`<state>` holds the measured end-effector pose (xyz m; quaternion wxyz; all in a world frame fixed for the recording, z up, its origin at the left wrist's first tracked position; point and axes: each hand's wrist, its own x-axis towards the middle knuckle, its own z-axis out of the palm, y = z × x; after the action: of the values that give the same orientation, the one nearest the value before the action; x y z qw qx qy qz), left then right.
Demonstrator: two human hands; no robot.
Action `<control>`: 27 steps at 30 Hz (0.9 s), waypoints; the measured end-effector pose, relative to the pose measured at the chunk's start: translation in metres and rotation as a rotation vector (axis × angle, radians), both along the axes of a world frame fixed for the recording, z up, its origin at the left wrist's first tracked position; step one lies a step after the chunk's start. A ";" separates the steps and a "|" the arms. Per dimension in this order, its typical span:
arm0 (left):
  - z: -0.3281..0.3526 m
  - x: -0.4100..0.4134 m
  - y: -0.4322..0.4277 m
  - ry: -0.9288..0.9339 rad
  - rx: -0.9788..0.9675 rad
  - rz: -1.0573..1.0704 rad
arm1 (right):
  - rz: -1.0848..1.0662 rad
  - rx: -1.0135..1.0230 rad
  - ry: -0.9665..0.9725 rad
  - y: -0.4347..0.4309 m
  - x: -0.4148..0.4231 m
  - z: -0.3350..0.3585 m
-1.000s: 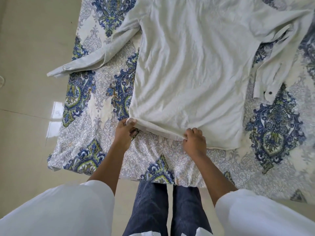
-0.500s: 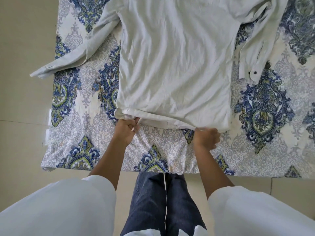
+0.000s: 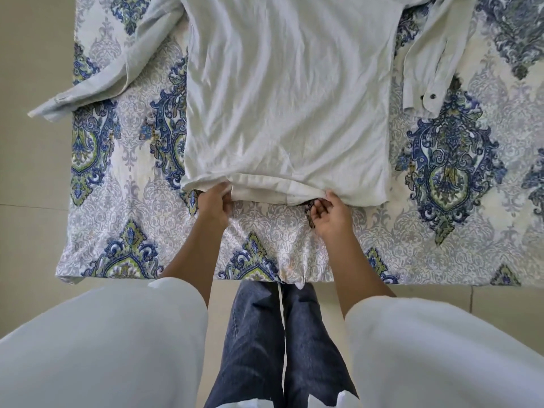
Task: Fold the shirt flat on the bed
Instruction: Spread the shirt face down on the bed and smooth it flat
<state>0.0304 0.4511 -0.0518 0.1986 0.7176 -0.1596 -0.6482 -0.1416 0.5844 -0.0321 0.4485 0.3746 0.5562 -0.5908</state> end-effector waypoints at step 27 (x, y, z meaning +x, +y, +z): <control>0.004 -0.053 0.073 0.276 0.173 0.021 | 0.544 -0.153 -0.043 0.014 0.003 -0.004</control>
<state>-0.0229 0.5242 -0.0475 0.1628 0.6378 -0.0667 -0.7498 -0.1387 0.5987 -0.0365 0.6293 0.1889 0.5805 -0.4810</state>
